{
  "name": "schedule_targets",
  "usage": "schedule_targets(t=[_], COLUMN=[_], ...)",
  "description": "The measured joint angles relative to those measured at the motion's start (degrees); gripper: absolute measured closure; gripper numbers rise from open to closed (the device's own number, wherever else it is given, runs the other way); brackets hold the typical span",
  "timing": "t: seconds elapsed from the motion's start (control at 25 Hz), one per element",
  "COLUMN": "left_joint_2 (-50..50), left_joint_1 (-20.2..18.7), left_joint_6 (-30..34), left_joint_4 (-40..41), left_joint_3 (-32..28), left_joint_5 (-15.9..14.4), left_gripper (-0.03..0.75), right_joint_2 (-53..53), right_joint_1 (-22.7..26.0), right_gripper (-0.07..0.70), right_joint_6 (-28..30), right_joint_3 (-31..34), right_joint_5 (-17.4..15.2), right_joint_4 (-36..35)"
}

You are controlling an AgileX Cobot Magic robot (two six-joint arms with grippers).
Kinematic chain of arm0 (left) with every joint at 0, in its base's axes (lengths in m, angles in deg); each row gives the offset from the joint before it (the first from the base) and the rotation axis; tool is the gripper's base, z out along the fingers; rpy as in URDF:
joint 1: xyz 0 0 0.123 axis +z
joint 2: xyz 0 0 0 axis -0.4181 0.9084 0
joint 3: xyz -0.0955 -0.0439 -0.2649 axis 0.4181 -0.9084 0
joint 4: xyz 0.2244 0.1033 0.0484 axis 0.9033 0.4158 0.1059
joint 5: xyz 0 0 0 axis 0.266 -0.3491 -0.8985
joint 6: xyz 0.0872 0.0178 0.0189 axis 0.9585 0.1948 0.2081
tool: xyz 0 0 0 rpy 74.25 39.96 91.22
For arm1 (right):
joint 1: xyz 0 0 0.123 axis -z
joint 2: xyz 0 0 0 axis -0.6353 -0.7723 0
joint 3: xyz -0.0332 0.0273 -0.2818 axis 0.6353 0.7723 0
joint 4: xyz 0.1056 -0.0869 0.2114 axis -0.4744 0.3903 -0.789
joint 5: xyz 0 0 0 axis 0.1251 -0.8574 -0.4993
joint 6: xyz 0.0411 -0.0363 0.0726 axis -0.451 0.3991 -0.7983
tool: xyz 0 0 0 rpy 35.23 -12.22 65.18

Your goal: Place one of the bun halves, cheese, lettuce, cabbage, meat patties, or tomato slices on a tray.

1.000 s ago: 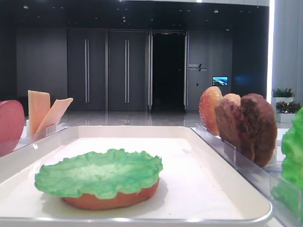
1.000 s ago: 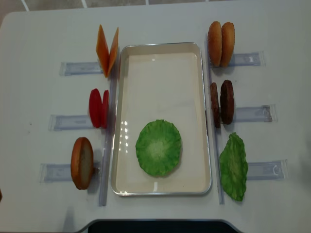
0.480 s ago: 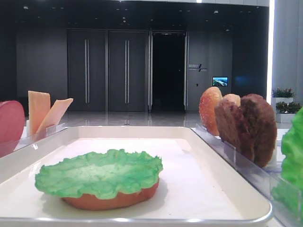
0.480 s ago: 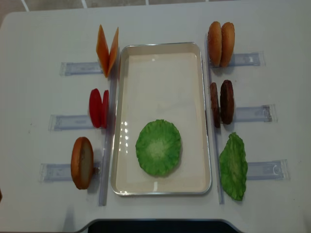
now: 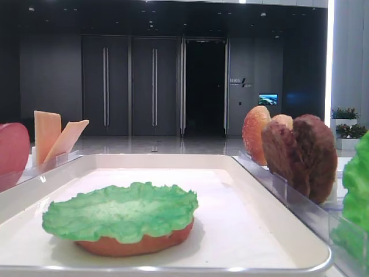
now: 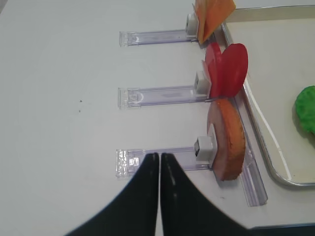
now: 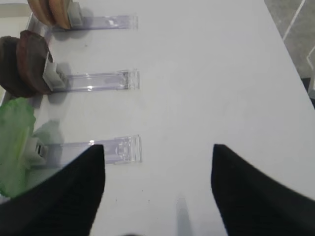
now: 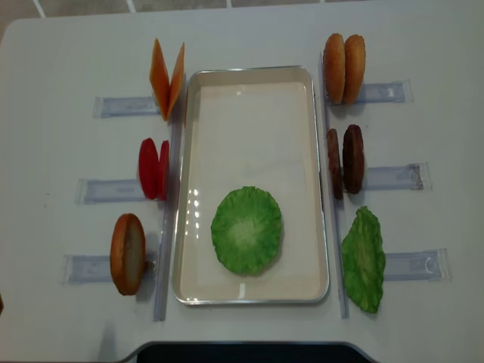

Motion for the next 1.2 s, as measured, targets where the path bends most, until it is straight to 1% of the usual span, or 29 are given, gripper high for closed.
schedule_targets(t=[0.28,0.4,0.52,0.68,1.2], left_joint_2=[0.0,0.0,0.0,0.0,0.0], left_joint_1=[0.0,0.0,0.0,0.0,0.0], left_joint_6=[0.0,0.0,0.0,0.0,0.0], left_joint_4=[0.0,0.0,0.0,0.0,0.0], left_joint_3=[0.0,0.0,0.0,0.0,0.0], left_joint_5=[0.0,0.0,0.0,0.0,0.0], left_gripper=[0.715,0.715,0.715,0.715,0.715], right_joint_2=[1.2,1.2,1.2,1.2,1.2], right_joint_1=[0.0,0.0,0.0,0.0,0.0], right_gripper=[0.16,0.16,0.161,0.161,0.161], right_joint_6=[0.9,0.9,1.0,1.0,1.1], right_joint_3=[0.4,0.9,2.1,2.7,2.7], right_joint_5=[0.3,1.5,3.6,4.7,5.0], right_joint_4=[-0.1,-0.1,-0.2,-0.3,-0.4])
